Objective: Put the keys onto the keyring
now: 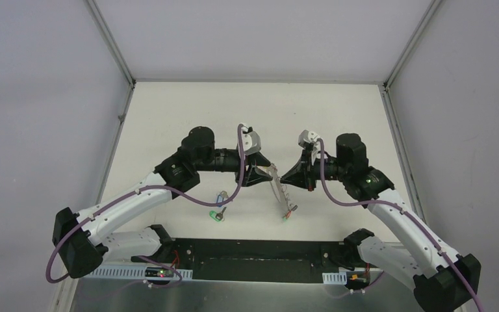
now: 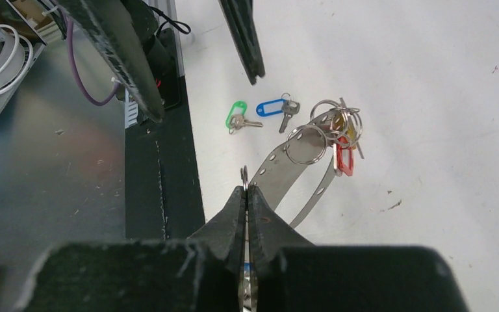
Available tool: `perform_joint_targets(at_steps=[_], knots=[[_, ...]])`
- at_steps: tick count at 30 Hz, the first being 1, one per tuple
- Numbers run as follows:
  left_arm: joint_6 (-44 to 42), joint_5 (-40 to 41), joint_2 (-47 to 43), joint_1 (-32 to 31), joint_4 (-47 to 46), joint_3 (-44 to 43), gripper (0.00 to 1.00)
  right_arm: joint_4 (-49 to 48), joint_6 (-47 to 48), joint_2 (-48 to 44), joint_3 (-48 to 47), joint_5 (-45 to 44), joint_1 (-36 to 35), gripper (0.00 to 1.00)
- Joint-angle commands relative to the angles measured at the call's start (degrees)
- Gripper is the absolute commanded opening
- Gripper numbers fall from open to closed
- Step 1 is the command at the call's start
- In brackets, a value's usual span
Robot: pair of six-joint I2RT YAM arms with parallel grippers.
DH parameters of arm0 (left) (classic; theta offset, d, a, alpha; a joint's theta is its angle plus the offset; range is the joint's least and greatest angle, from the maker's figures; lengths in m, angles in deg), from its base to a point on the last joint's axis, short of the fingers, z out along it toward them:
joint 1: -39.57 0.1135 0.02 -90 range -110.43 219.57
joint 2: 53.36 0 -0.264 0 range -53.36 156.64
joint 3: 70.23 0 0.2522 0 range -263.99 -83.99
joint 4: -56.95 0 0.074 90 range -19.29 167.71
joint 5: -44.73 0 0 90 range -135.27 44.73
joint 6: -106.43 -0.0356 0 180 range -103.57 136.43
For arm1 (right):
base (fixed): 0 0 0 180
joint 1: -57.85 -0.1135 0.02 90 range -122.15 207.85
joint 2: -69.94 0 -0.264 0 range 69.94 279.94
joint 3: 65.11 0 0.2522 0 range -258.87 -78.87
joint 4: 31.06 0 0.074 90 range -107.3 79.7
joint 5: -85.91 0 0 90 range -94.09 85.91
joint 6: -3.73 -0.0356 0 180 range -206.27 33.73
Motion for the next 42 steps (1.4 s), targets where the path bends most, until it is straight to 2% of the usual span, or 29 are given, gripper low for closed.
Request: perform_joint_targets(at_steps=[1,3,11,17,24,28,34,42], knots=[[-4.32,1.99,-2.85,-0.65,0.97,0.68,0.48,11.82,5.98,2.34,-8.03,-1.89,-0.29,0.0],[-4.96,1.96,-2.86,-0.84,2.29,1.34,0.52,16.68,7.76,4.03,-10.6,-3.35,-0.51,0.0],[-7.62,6.36,0.26,-6.11,2.83,2.46,0.52,31.47,12.9,10.06,-17.7,-11.94,-2.67,0.0],[-7.74,11.36,5.22,-9.57,1.38,1.8,0.5,33.55,13.91,10.06,-18.97,-17.51,-5.21,0.0],[-6.86,15.19,7.14,-10.37,-4.87,3.99,0.43,35.71,15.65,9.95,-19.86,-26.8,-8.86,0.0],[-6.75,15.23,8.31,-10.45,-7.65,4.52,0.35,36.33,16.79,10.23,-19.77,-29.72,-10.89,0.0],[-6.95,14.12,9.34,-10.37,-18.58,9.17,0.32,36.9,18.75,10.6,-19.28,-33.19,-13.69,0.0],[-7.33,12.57,12.28,-10.39,-33.97,16.5,0.32,35.13,20.44,8.63,-16.8,-34.84,-14.64,0.0]])
